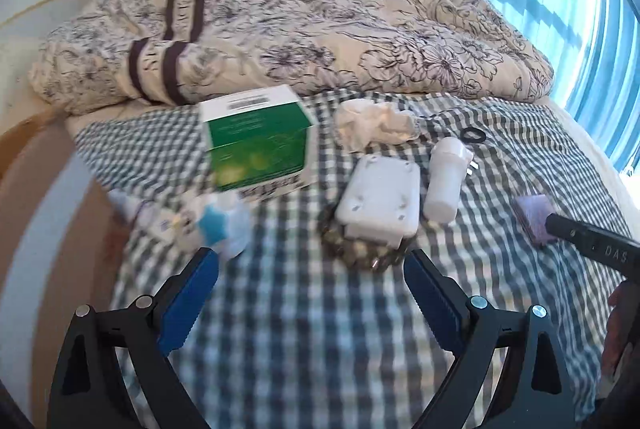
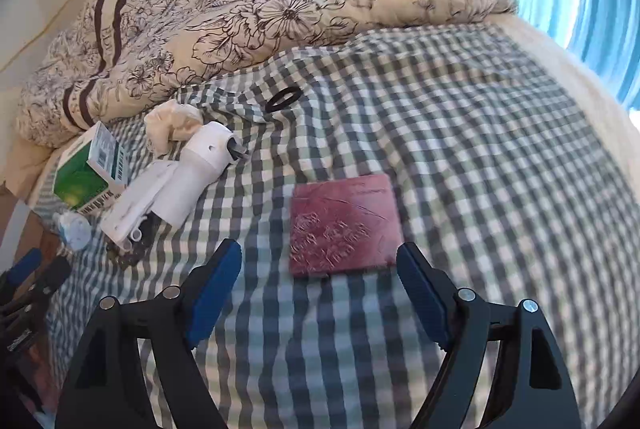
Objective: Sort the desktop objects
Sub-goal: 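Grasp the pink rose case with the right tool while the left tool grasps the white plastic box, then carry the pink case and white box to the cardboard box and release them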
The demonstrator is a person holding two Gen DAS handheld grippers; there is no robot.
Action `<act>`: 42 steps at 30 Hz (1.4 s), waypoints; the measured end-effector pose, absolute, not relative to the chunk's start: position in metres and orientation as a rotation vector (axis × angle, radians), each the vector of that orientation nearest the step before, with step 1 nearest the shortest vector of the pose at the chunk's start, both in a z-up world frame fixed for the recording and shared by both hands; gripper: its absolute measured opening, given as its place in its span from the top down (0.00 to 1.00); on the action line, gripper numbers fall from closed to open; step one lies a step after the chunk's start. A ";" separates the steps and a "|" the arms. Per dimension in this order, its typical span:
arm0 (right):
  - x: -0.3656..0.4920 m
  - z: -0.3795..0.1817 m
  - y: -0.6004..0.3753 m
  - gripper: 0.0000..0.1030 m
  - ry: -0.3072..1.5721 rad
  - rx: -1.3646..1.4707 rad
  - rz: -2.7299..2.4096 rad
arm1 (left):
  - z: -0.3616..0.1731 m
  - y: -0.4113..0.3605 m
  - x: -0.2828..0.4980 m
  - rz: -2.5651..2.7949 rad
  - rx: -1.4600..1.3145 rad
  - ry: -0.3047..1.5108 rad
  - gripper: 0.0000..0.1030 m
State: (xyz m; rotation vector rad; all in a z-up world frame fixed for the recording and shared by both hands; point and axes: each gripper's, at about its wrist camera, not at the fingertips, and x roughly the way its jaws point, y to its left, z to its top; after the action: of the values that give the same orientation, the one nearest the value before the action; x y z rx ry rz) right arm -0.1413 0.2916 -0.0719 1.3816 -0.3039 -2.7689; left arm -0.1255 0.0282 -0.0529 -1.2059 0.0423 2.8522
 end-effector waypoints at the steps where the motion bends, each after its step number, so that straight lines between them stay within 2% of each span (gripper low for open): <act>1: -0.145 -0.076 0.293 0.22 -0.313 1.386 -2.763 | -0.054 0.032 -0.131 2.848 -1.187 0.052 0.07; 5: -0.160 -0.088 0.293 0.21 -0.211 1.429 -2.805 | -0.060 0.042 -0.153 2.817 -1.125 0.096 0.07; 7: -0.167 -0.096 0.295 0.12 -0.192 1.451 -2.808 | -0.065 0.046 -0.164 2.793 -1.146 0.116 0.07; 9: -0.173 -0.106 0.297 0.11 -0.194 1.469 -2.813 | -0.069 0.049 -0.173 2.773 -1.156 0.108 0.07; 13: -0.173 -0.109 0.287 0.12 -0.070 1.440 -2.868 | -0.079 0.057 -0.187 2.747 -1.191 0.136 0.07; 14: -0.172 -0.110 0.287 0.14 -0.063 1.425 -2.887 | -0.081 0.060 -0.189 2.741 -1.192 0.146 0.07; 16: -0.168 -0.109 0.287 0.30 -0.068 1.397 -2.911 | -0.087 0.065 -0.194 2.740 -1.205 0.168 0.07; 19: -0.165 -0.110 0.292 0.30 -0.133 1.362 -2.926 | -0.098 0.072 -0.207 2.718 -1.259 0.183 0.07; 20: -0.164 -0.111 0.292 0.30 -0.143 1.348 -2.931 | -0.102 0.073 -0.212 2.700 -1.299 0.172 0.08; 21: -0.164 -0.111 0.292 0.30 -0.140 1.346 -2.933 | -0.107 0.073 -0.215 2.671 -1.337 0.144 0.23; 22: -0.163 -0.111 0.292 0.30 -0.138 1.339 -2.939 | -0.111 0.073 -0.217 2.655 -1.354 0.122 0.32; 24: -0.162 -0.112 0.292 0.30 -0.145 1.328 -2.944 | -0.112 0.071 -0.214 2.671 -1.345 0.107 0.34; 29: -0.161 -0.112 0.295 0.30 -0.191 1.298 -2.948 | -0.102 0.064 -0.192 2.678 -1.319 0.084 0.35; 34: -0.158 -0.110 0.296 0.31 -0.211 1.285 -2.953 | -0.076 0.053 -0.155 2.728 -1.274 0.145 0.36; 42: -0.115 -0.071 0.288 0.31 -0.347 1.275 -2.877 | -0.019 0.027 -0.106 2.781 -1.169 0.167 0.36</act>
State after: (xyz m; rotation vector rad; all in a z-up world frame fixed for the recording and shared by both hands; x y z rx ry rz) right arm -0.1146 0.2883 -0.0706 1.2753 -0.3472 -2.8772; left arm -0.1063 0.0267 -0.0185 -1.1690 0.1668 2.7808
